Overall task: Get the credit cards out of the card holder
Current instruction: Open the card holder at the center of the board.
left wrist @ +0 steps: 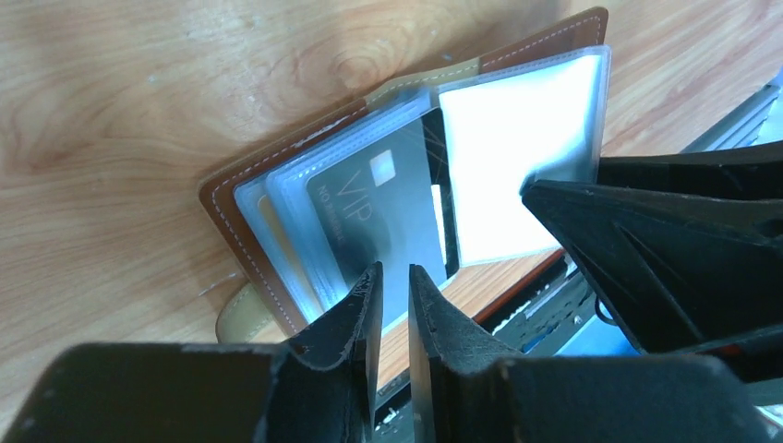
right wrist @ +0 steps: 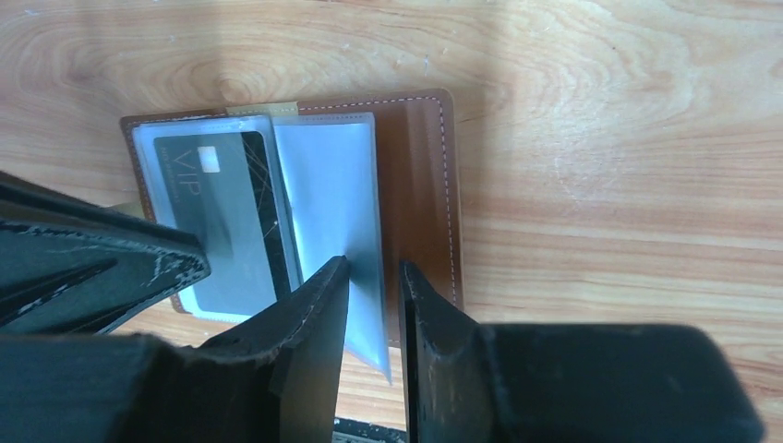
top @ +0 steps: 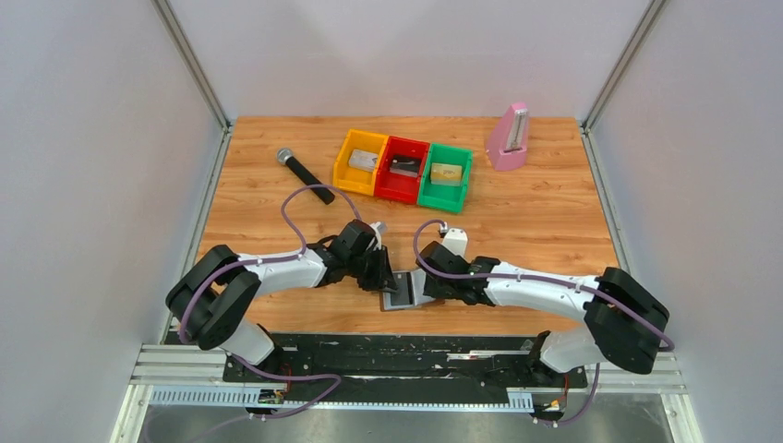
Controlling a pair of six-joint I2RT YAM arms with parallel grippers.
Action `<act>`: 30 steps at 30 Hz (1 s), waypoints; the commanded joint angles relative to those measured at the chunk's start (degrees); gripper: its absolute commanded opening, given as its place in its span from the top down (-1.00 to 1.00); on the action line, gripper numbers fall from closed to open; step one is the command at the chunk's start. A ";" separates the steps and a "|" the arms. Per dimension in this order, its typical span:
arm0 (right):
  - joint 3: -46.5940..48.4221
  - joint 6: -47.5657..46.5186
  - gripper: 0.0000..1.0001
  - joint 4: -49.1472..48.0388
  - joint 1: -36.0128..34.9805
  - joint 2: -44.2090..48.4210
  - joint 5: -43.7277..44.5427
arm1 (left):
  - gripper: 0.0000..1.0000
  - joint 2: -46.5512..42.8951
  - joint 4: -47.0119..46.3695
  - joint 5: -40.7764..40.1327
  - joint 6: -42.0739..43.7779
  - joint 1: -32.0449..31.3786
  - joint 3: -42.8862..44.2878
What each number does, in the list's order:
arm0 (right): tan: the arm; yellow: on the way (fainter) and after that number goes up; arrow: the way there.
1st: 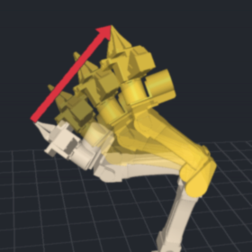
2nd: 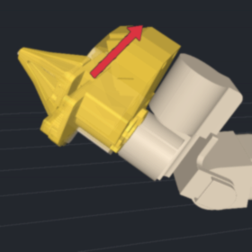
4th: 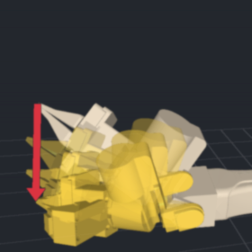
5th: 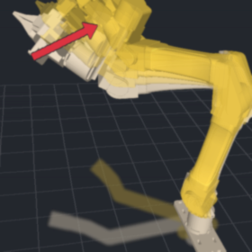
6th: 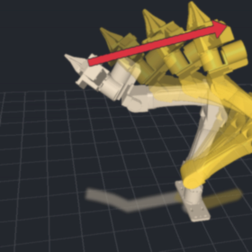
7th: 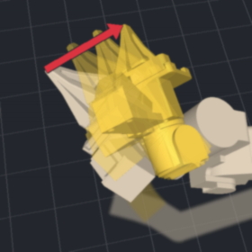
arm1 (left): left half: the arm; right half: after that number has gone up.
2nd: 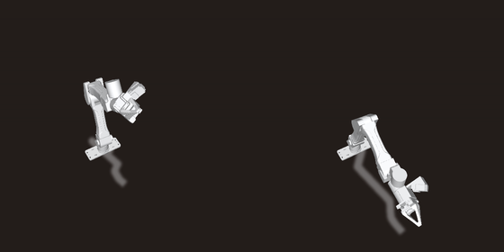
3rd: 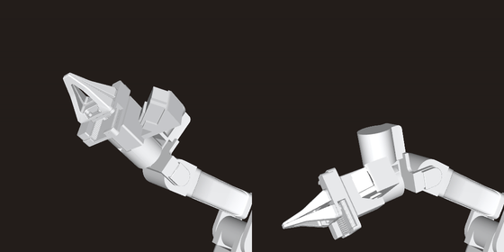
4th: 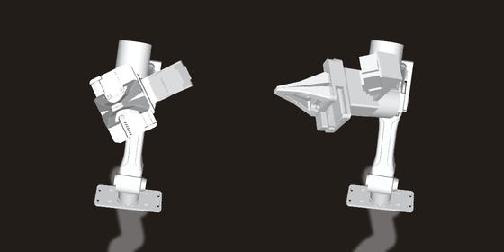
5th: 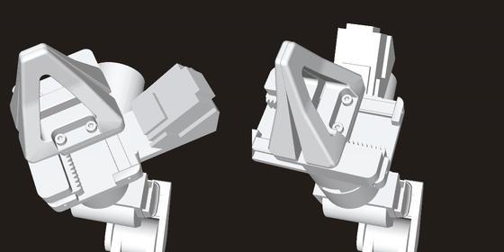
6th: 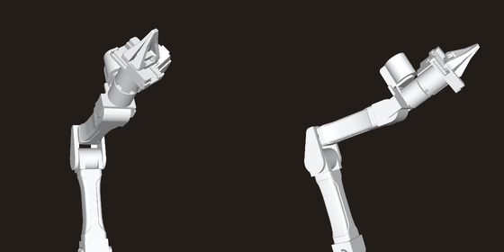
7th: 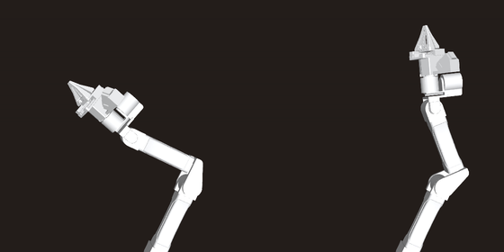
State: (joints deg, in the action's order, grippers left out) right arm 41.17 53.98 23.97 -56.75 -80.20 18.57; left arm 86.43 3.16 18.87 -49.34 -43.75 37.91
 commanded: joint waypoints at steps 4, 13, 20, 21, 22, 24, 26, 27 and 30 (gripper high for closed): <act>4.66 -0.39 0.42 4.46 0.56 6.33 -2.70 | 0.53 1.04 -5.54 -0.10 1.67 0.15 -0.85; 8.97 -1.07 0.53 -2.02 0.23 10.51 -11.42 | 0.53 1.03 -6.55 0.04 1.58 0.15 -1.63; 9.19 -0.01 0.61 -6.34 0.23 3.07 -14.28 | 0.52 0.57 -6.74 0.33 1.32 0.13 -1.87; 9.12 0.18 0.61 -6.57 0.30 1.90 -14.08 | 0.52 0.07 -6.62 0.03 1.28 0.10 -1.96; 8.99 0.30 0.62 -6.89 0.28 0.83 -13.69 | 0.52 -0.25 -6.00 -0.28 1.27 0.14 -2.12; 8.67 0.40 0.62 -7.30 0.47 -1.29 -13.27 | 0.52 -1.39 -4.56 -1.53 1.31 0.15 -2.32; 8.36 0.14 0.62 -7.34 0.82 -3.04 -12.94 | 0.52 -2.68 -2.82 -3.03 1.60 0.15 -2.48; 7.78 0.41 0.62 -7.28 0.98 -3.45 -12.52 | 0.52 -3.44 -2.20 -3.75 1.90 0.15 -2.57; 5.33 0.19 0.60 -8.34 2.24 -3.05 -13.04 | 0.52 -4.95 -0.20 -5.04 2.38 0.15 -3.26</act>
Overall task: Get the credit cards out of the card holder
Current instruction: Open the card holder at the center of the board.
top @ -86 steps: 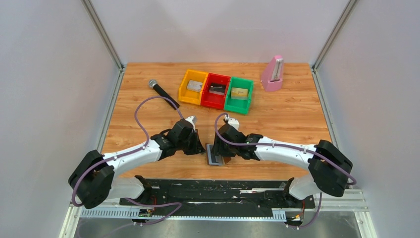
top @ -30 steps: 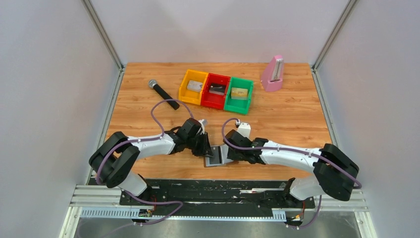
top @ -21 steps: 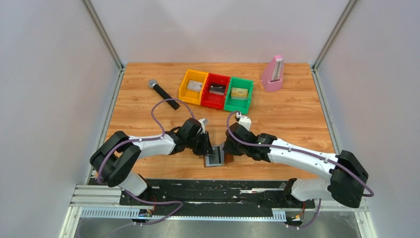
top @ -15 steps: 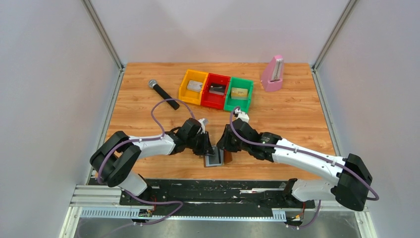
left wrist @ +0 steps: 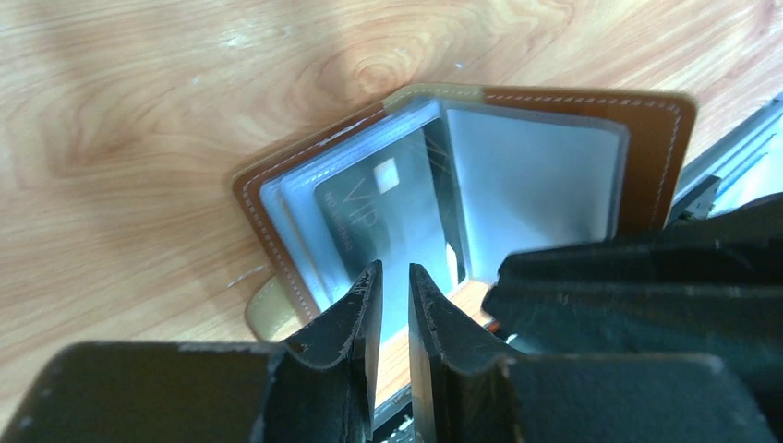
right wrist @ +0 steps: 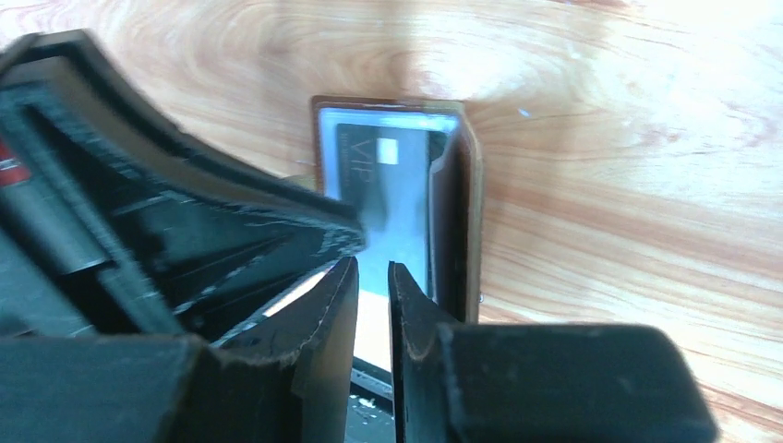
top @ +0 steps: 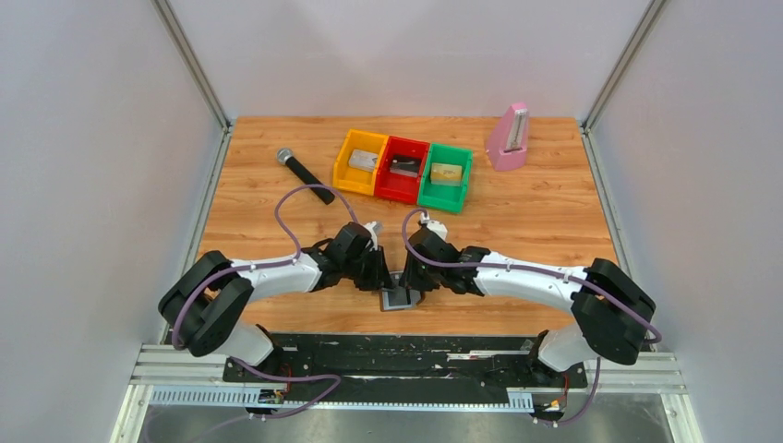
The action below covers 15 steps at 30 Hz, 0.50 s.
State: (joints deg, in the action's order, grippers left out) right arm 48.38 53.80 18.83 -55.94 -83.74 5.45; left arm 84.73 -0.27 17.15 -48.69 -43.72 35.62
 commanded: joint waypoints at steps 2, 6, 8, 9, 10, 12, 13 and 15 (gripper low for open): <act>-3.48 -0.72 0.58 -4.39 1.88 1.33 -0.26 | 0.52 -4.20 4.04 -4.17 1.91 0.13 -1.37; -6.24 -1.78 0.57 -6.30 4.22 1.91 -2.69 | 0.52 -5.38 4.64 -5.04 2.08 0.13 -1.90; -8.49 -3.12 0.56 -9.42 5.23 2.66 -4.38 | 0.52 -5.34 4.98 -5.39 2.25 0.13 -1.81; -10.24 -3.96 0.56 -11.65 5.61 3.25 -6.81 | 0.52 -5.31 5.08 -5.42 2.31 0.13 -1.83; -11.49 -5.11 0.55 -13.57 5.99 3.80 -8.06 | 0.52 -5.22 5.14 -5.56 2.38 0.13 -1.85; -13.53 -6.18 0.54 -16.67 6.86 4.70 -10.17 | 0.52 -5.13 5.11 -5.85 2.49 0.12 -1.93; -14.47 -6.57 0.52 -17.92 7.55 5.06 -11.29 | 0.52 -5.02 5.13 -5.96 2.52 0.13 -1.99; -16.46 -6.97 0.50 -21.64 8.96 5.65 -13.66 | 0.52 -4.75 4.95 -6.06 2.58 0.13 -2.15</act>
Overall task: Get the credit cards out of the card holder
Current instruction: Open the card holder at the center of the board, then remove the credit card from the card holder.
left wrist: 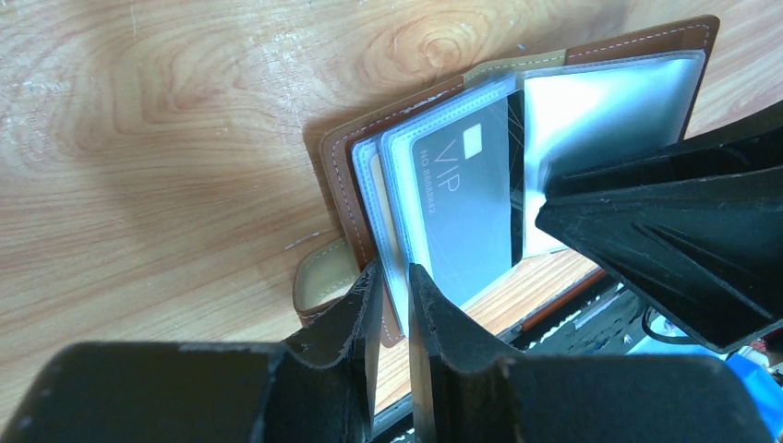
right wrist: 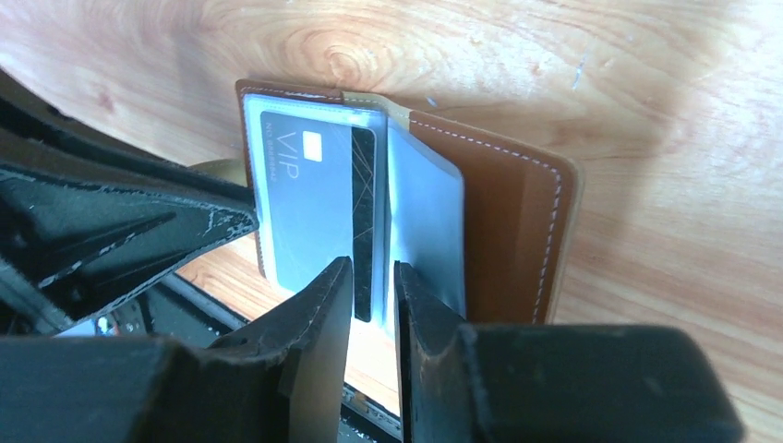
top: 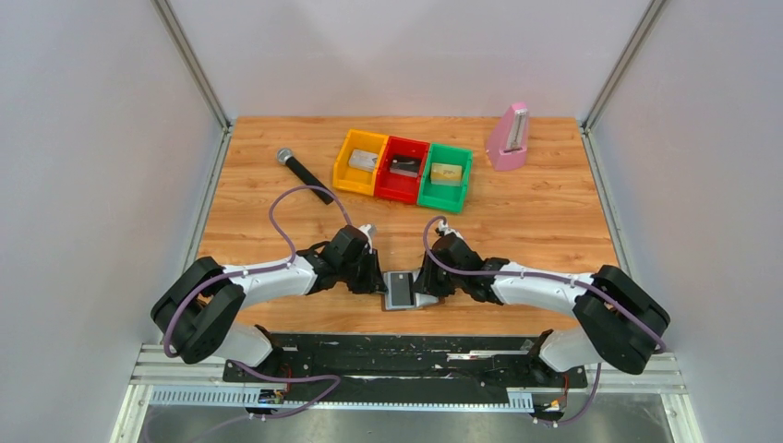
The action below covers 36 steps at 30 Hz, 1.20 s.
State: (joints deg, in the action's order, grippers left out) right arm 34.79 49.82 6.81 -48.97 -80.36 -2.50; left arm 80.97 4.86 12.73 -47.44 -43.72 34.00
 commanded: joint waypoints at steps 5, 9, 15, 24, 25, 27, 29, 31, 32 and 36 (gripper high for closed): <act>-5.08 -3.89 0.47 -13.15 2.89 3.01 -7.68 | 0.54 -0.12 -0.97 -1.52 1.00 0.11 -1.24; -6.45 -3.94 0.47 -15.57 4.41 1.96 -9.22 | 0.55 0.20 -1.20 -1.44 0.74 0.13 -1.56; -8.41 -4.01 0.49 -20.31 5.99 -0.51 -13.10 | 0.56 0.74 -0.92 -1.15 0.60 0.17 -1.64; -6.78 -4.06 0.51 -18.76 6.02 -2.69 -12.27 | 0.57 1.07 -1.24 -0.78 0.43 0.13 -1.61; -6.65 -4.16 0.51 -18.75 6.00 -3.04 -12.29 | 0.57 1.14 -1.28 -0.78 0.47 0.13 -1.58; -6.45 -4.20 0.51 -18.76 5.99 -3.73 -12.18 | 0.57 1.55 -1.29 -0.69 0.47 0.13 -1.47; -6.28 -4.21 0.51 -18.81 5.99 -4.16 -12.18 | 0.57 2.01 -1.29 -0.57 0.50 0.13 -1.39; -6.29 -4.19 0.52 -19.13 6.00 -4.35 -12.34 | 0.58 2.42 -1.33 -0.44 0.51 0.13 -1.38; -6.19 -4.27 0.52 -19.38 5.99 -4.43 -12.46 | 0.58 2.59 -1.41 -0.39 0.46 0.13 -1.32; -6.07 -4.76 0.53 -20.03 6.04 -5.02 -12.70 | 0.58 2.70 -1.55 -0.34 0.49 0.13 -1.33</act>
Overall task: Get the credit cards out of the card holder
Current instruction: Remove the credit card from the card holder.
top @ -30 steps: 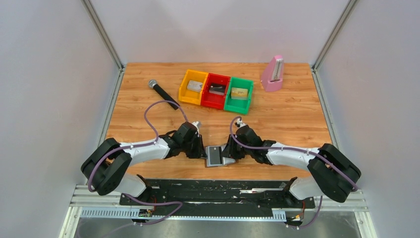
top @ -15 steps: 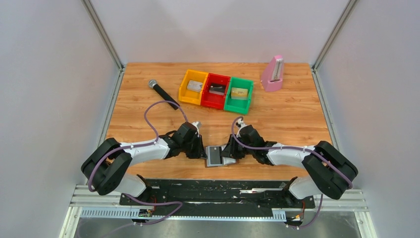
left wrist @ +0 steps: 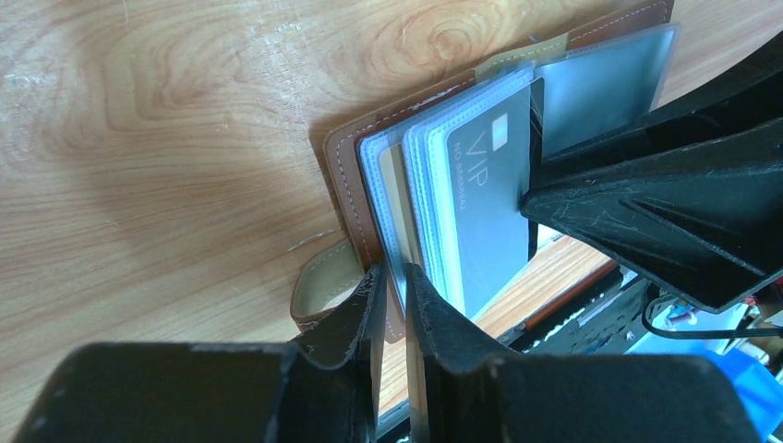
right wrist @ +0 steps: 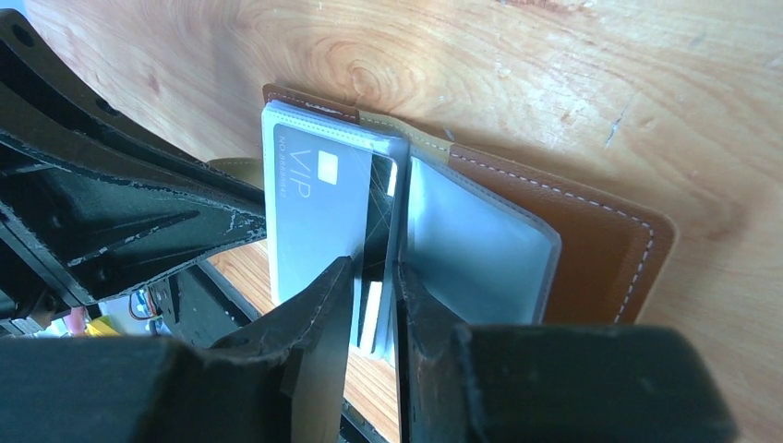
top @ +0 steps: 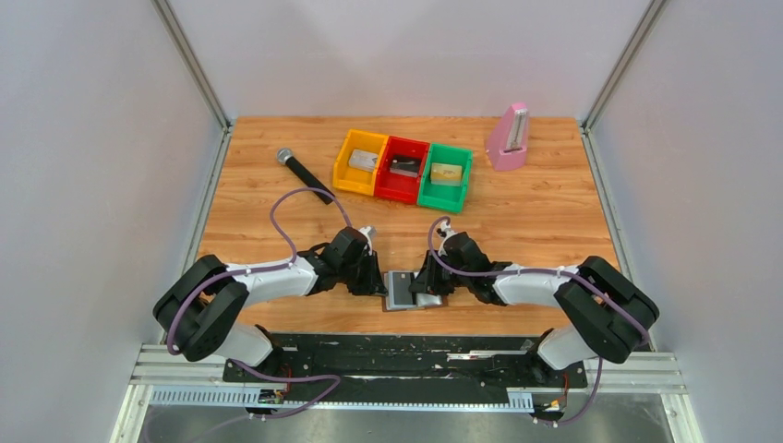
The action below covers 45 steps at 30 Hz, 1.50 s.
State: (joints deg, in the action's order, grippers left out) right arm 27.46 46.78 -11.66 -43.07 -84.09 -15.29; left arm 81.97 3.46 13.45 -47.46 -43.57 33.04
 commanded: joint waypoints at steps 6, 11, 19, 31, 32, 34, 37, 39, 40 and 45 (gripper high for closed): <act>0.88 -1.53 0.60 -2.85 0.24 -2.62 -0.17 | 0.58 1.65 -0.18 -1.06 0.35 -0.03 -0.49; -0.37 -1.76 0.99 -6.29 0.68 -2.92 -2.45 | 0.58 1.42 1.55 -0.69 0.41 0.02 0.05; -0.74 -2.90 1.00 -5.61 1.14 -1.28 -2.73 | 0.56 -2.42 5.50 -0.04 -0.49 -0.02 2.86; -0.59 -3.63 1.00 -5.64 1.32 -0.60 -4.71 | 0.54 -1.60 1.20 3.03 -0.89 0.07 5.05; -0.63 -3.63 1.00 -5.65 1.32 -0.57 -4.90 | 0.55 -0.80 0.89 2.64 -0.84 0.07 5.04; -0.61 -3.72 1.00 -5.61 1.33 -0.56 -5.02 | 0.57 0.99 0.41 2.18 -0.39 0.21 5.11; -0.63 -3.96 1.00 -5.20 1.41 -0.41 -5.15 | 0.61 3.42 1.16 1.25 1.01 0.32 5.42; -0.78 -4.19 1.00 -4.92 1.54 -0.17 -5.17 | 0.62 4.59 1.45 0.60 1.73 0.33 5.16; -0.89 -4.28 1.00 -4.83 1.70 -0.03 -5.19 | 0.62 5.08 1.21 0.34 1.83 0.33 4.77; -1.91 -5.24 1.00 -4.08 2.98 1.21 -5.72 | 0.62 6.65 1.14 -0.96 2.96 0.28 3.77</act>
State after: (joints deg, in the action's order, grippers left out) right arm 26.81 44.18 -16.12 -40.99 -84.75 -20.16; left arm 85.76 4.16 16.49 -47.33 -43.29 37.28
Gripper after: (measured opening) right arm 0.025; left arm 0.192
